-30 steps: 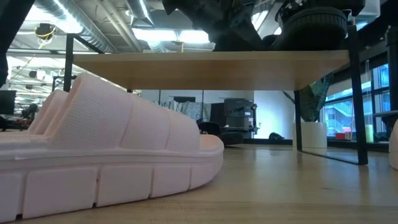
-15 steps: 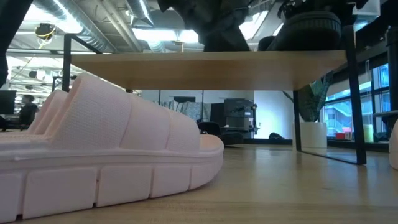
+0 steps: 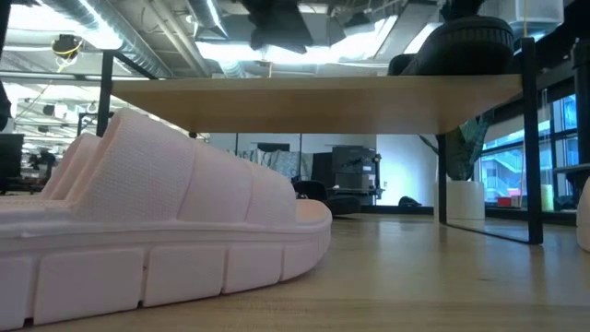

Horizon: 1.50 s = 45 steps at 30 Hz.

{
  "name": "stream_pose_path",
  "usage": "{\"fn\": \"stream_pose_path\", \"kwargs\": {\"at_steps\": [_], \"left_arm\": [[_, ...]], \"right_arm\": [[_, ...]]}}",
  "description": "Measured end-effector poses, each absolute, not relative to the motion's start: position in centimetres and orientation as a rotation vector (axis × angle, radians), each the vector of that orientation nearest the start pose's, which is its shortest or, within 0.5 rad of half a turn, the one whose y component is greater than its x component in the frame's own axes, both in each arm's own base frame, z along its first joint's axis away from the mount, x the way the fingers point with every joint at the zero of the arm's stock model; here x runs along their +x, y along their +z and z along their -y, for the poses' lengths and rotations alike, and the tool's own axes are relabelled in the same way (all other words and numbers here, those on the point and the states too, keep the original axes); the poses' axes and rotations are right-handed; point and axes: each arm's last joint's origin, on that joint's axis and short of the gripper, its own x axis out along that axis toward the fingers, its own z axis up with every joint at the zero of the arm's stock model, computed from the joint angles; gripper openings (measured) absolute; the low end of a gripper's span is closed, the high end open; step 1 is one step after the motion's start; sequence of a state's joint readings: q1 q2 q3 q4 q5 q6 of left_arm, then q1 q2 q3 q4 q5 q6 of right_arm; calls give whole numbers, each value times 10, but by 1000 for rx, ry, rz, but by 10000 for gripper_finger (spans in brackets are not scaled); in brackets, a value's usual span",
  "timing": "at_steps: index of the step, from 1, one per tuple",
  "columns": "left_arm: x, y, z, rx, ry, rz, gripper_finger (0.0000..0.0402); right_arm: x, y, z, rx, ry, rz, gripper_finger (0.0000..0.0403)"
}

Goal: Pick and place slides into the shelf
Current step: Put the black slides on the shelf

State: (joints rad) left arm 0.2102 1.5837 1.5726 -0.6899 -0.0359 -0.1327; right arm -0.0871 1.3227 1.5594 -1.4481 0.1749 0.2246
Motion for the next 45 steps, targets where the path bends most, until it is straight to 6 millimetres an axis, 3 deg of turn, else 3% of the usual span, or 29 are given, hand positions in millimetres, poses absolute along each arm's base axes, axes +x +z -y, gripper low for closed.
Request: {"fn": "stream_pose_path", "kwargs": {"at_steps": [4,12,22,28,33,38,45], "left_arm": [[313,377,-92,-199,354,-660,119],[287,376,-135,-153,517,-730,119],[250,376,-195,-178,577,-734,119],[232,377,-222,-163,642,-712,119],[225,377,-242,-154,693,-656,119],[222,370,-259,-173,711,-646,119],[225,354,-273,-183,705,-693,119]], "right_arm": [[210,399,46,129,-399,-1079,243],[215,411,96,68,-478,-877,243],[215,406,164,139,-482,-746,243],[237,388,210,178,-415,-632,243],[258,361,244,130,-368,-622,243],[275,337,261,40,-327,-660,243],[293,309,273,55,-309,-690,243]]}}
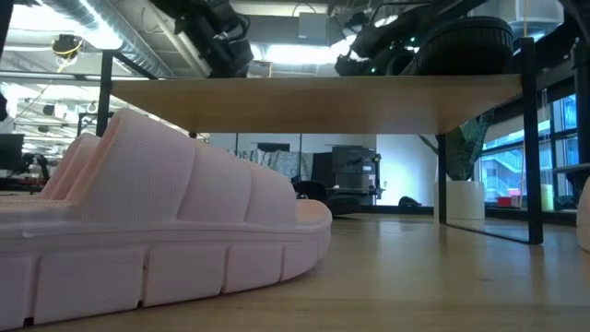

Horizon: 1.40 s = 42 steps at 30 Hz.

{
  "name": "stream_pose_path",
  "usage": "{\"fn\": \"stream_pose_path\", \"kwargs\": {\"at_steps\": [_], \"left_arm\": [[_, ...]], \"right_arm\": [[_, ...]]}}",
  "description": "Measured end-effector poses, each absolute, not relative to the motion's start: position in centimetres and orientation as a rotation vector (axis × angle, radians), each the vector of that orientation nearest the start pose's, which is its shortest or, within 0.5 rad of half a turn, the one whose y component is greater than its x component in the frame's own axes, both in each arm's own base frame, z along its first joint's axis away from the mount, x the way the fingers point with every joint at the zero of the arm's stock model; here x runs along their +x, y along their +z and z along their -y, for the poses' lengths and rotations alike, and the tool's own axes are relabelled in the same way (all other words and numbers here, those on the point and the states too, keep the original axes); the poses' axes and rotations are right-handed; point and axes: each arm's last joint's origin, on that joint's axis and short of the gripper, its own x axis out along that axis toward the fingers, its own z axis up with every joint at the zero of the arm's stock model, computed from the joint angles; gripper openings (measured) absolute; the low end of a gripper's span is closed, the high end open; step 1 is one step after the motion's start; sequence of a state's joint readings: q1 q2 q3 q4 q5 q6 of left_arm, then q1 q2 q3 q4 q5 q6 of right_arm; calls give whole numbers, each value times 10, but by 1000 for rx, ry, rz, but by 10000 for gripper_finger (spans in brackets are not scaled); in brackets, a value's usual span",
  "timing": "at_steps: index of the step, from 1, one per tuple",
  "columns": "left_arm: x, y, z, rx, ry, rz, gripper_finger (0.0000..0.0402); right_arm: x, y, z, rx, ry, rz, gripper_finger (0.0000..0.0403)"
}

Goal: Pick and place slides into the shelf
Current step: Put the black slides on the shelf

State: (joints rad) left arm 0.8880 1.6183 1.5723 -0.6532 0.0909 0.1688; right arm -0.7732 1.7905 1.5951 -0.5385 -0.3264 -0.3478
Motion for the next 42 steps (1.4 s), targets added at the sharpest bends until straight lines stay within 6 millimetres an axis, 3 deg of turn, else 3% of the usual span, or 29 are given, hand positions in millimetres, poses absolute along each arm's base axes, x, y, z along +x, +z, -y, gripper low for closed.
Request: {"fn": "stream_pose_path", "kwargs": {"at_steps": [6,11,22,33,37,42], "left_arm": [[233,341,-282,-185,698,-711,119],[236,336,-285,-174,688,-726,119],[236,335,-285,-174,688,-727,119],[236,335,-285,-174,687,-727,119],[236,335,-285,-174,685,-727,119],[236,335,-285,-173,685,-727,119]], "right_arm": [[311,284,271,77,-262,-745,243],[327,263,264,-38,-157,-812,243],[360,219,227,-286,-35,-1075,243],[380,178,219,-383,-70,-1215,240],[383,168,221,-427,-136,-1265,213],[384,167,222,-426,-143,-1261,150]]}}
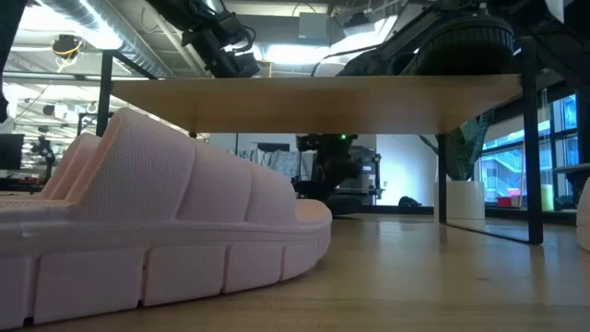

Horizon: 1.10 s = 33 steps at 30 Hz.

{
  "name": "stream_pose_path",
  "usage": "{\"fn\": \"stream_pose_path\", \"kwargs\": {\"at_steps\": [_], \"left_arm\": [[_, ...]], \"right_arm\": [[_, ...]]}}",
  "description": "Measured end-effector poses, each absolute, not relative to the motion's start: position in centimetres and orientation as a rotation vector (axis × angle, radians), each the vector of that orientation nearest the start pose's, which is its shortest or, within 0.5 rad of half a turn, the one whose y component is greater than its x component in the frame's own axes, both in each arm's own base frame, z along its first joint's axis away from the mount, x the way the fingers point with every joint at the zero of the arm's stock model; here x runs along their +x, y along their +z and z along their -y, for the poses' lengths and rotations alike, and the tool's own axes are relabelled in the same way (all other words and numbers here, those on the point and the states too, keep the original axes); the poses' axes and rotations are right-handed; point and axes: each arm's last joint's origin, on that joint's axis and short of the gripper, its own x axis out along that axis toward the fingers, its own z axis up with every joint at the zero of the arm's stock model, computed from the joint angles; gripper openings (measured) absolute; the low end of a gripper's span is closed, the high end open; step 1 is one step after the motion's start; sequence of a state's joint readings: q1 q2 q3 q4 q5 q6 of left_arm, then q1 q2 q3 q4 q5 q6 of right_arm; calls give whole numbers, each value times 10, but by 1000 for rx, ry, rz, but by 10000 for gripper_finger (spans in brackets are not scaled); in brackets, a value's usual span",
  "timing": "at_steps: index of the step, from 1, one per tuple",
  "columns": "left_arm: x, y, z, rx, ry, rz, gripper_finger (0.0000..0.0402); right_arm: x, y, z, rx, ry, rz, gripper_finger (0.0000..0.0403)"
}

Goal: Pick and place slides into the shelf
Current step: Put the black slides on the shelf

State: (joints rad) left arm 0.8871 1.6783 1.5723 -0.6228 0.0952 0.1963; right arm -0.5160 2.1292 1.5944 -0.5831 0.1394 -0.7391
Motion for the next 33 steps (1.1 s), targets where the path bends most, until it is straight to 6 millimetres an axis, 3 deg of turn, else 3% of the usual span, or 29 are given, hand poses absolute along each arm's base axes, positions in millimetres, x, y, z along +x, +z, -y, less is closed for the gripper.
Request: {"fn": "stream_pose_path", "kwargs": {"at_steps": [8,14,17,23,28,33], "left_arm": [[236,335,-285,-173,685,-727,119],[236,336,-285,-172,685,-727,119],[236,336,-285,-153,677,-734,119],[236,336,-286,-118,667,-736,119],[236,337,-286,-95,665,-742,119],[236,337,-286,-94,665,-741,119]], "right_arm": [[383,168,222,-421,-137,-1268,17],[379,172,221,-377,-159,-1278,13],[376,185,223,-357,-178,-1276,12],[374,250,244,-269,-357,-1132,12],[365,314,259,-85,-540,-1002,12],[349,368,255,88,-656,-914,12]]}}
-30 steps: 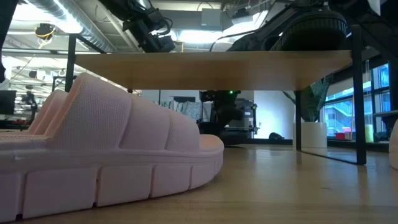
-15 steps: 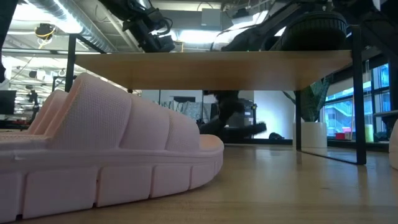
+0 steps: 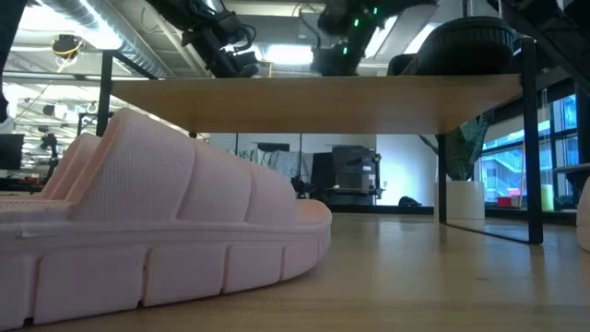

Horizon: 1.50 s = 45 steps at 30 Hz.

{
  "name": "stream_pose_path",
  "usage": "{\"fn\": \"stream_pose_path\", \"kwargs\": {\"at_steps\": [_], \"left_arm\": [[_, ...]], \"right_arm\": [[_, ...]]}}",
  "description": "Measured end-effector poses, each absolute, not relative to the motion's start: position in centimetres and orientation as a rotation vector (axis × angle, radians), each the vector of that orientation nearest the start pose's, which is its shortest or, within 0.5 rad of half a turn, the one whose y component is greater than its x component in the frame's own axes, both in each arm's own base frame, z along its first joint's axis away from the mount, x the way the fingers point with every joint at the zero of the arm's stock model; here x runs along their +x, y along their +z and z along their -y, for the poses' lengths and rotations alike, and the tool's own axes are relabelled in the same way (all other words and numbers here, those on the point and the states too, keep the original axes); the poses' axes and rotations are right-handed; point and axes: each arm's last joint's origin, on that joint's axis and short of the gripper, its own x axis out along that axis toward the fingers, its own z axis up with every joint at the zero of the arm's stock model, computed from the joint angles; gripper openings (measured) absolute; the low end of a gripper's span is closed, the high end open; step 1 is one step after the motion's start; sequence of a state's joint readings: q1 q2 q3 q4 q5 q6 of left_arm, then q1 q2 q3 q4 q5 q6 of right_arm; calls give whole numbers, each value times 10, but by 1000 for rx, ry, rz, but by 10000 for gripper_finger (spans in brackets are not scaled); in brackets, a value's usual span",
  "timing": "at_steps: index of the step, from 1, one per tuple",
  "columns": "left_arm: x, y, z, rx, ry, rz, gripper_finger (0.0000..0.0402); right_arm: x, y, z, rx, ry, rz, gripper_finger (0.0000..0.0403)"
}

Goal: Pick and place slides into the shelf
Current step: Put the black slides on the shelf

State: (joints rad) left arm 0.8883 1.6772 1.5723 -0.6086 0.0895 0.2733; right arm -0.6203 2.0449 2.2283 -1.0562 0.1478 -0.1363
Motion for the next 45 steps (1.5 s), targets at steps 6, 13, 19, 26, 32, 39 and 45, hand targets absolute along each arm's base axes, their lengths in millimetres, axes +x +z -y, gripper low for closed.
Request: {"fn": "stream_pose_path", "kwargs": {"at_steps": [6,13,19,26,32,39,45], "left_arm": [[236,337,-286,-93,667,-742,119],[236,337,-286,-93,669,-745,119],[236,337,-286,-93,672,-746,119],[236,337,-286,-94,673,-746,119],[236,337,-286,-94,673,-746,119],[236,337,-286,-96,674,-746,119],[236,337,-286,-96,674,-746,119]], "right_arm": [[343,405,216,207,-692,-857,12],[341,419,151,272,-801,-880,12],[352,419,94,377,-794,-864,12],[355,414,41,516,-905,-825,12],[352,407,10,591,-969,-821,12],[357,381,-12,677,-1056,-832,12],[359,358,-31,736,-1119,-831,12]]}}
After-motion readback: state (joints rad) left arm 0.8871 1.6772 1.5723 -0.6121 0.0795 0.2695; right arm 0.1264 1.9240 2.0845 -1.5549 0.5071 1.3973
